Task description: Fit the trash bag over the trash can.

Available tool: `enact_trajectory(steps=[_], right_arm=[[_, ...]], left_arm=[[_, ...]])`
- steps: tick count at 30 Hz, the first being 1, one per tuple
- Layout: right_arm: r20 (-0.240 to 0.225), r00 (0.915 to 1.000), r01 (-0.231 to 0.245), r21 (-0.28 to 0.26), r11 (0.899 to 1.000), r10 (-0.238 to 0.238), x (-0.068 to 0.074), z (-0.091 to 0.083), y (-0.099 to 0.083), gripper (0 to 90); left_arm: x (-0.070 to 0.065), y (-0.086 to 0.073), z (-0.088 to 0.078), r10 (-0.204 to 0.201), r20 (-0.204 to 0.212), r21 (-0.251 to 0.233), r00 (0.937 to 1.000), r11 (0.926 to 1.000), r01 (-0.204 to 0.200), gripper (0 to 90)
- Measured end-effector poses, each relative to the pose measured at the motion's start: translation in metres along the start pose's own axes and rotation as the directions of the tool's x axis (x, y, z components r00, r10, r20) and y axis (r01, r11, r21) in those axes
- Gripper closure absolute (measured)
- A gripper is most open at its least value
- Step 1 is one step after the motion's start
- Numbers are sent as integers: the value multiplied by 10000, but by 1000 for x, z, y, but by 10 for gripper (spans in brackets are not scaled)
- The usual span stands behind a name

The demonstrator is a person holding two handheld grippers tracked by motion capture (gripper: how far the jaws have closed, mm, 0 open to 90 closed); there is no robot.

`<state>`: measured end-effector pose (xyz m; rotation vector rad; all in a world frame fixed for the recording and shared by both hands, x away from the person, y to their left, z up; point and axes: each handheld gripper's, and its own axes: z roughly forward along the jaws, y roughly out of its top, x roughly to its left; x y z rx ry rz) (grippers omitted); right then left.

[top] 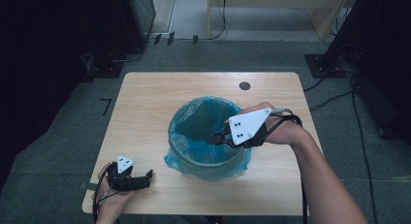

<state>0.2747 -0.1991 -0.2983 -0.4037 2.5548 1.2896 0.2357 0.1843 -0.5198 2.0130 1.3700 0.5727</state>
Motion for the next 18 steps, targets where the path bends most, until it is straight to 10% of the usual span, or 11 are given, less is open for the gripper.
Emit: enact_trajectory(steps=[18], right_arm=[[-1741,9808,1188,1744,9775,-881,-14,76,10,900]], left_arm=[[0,0,0,-70,-69,-1,10000,10000,70,0]])
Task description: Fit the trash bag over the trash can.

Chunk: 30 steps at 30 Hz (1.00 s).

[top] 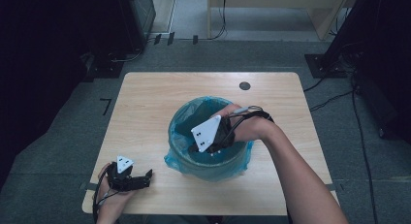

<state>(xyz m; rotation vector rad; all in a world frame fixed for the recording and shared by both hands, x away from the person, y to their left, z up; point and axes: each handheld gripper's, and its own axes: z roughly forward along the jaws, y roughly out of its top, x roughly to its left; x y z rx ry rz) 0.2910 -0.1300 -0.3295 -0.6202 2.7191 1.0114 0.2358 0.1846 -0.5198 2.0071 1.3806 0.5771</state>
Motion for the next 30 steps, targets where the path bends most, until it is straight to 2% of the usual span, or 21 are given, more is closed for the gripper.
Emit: enact_trajectory(steps=[5,7,8,12,14,16,20,22,27,30], right_arm=[[-612,9981,43,369,9993,-20,-3,22,-3,900],[-983,9951,-79,479,9988,126,-5,34,-5,900],[-983,9951,-79,479,9988,126,-5,34,-5,900],[-1642,9837,-674,401,9969,731,-7,49,-12,900],[-1674,9830,-692,440,9966,756,-8,51,-13,900],[-1856,9788,-752,688,9948,868,-10,59,-16,900],[-1583,9833,-777,820,9936,900,-10,66,-18,900],[-1625,9818,-832,981,9917,984,-8,71,-20,900],[-1934,9775,-555,1505,9870,845,-8,86,-25,900],[-1995,9763,-528,1561,9863,838,-8,88,-26,900]], left_arm=[[0,0,0,2,-2,5,10000,10000,-2,0],[0,0,0,0,-2,5,10000,10000,0,0],[0,0,0,0,-1,3,10000,10000,0,0],[0,0,0,-1,-2,3,10000,10000,1,0],[0,0,0,2,-3,3,10000,10000,-2,0],[0,0,0,1,-3,3,10000,10000,-1,0],[0,0,0,0,-2,3,10000,10000,0,0],[0,0,0,-1,-3,4,10000,10000,1,0],[0,0,0,2,-3,5,10000,10000,-2,0],[0,0,0,2,-4,5,10000,10000,-2,0]])
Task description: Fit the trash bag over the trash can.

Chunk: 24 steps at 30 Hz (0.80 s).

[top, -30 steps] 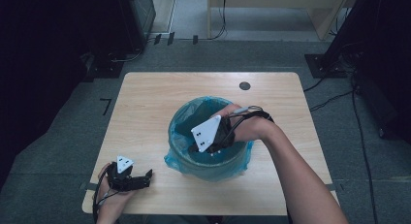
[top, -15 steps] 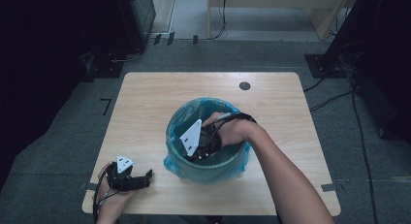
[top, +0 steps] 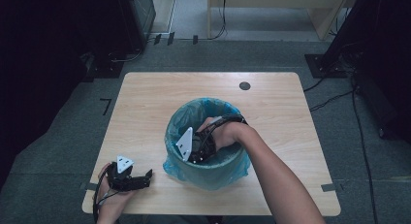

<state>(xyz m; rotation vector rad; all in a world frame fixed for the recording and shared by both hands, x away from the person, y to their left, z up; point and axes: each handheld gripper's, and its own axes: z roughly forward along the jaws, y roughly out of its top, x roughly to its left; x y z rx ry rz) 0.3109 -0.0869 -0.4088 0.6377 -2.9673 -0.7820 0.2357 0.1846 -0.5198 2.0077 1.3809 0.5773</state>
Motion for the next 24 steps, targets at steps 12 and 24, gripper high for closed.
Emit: enact_trajectory(steps=[12,24], right_arm=[[447,9983,395,-384,9985,-378,2,-18,7,900],[933,9928,799,-432,9959,-757,12,-50,15,900]], left_arm=[[-1,0,0,-58,-41,3,10000,10000,58,0],[-1,0,0,-59,-41,3,10000,10000,59,0]])
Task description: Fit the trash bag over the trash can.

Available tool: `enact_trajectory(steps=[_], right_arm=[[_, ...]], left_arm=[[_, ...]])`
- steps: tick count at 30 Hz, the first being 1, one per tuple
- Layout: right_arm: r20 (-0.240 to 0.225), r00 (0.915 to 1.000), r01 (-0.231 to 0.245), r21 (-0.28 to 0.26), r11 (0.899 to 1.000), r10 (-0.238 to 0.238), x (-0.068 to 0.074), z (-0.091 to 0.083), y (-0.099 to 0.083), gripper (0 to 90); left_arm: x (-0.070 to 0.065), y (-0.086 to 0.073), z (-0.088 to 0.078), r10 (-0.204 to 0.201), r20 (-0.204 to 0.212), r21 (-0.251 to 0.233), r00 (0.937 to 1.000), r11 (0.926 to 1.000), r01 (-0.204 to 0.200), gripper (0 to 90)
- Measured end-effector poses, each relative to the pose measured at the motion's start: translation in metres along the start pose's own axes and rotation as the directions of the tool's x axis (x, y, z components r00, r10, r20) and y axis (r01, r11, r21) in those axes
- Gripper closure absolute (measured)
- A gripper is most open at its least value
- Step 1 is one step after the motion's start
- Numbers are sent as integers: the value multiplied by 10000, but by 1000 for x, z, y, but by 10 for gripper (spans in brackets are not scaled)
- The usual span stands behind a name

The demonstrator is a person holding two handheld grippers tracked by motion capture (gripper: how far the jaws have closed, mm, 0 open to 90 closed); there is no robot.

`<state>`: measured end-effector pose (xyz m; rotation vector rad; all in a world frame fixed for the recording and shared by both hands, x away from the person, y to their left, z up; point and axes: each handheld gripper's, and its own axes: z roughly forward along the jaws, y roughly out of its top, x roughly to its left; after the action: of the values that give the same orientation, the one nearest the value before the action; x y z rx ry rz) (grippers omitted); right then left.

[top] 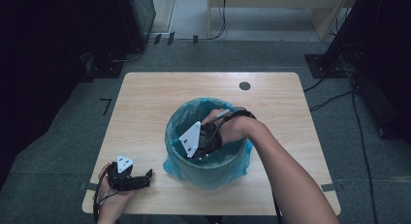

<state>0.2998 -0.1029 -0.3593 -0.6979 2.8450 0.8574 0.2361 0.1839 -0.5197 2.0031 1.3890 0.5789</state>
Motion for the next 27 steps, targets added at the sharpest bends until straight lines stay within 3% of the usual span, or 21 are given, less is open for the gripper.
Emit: enact_trajectory(steps=[18,27], right_arm=[[111,9997,212,291,9994,-216,22,-40,-3,900],[225,9997,18,354,9994,-26,35,-57,-11,900]], left_arm=[[0,0,0,-2,0,0,10000,10000,2,0],[0,0,0,-24,-25,3,10000,10000,24,0]])
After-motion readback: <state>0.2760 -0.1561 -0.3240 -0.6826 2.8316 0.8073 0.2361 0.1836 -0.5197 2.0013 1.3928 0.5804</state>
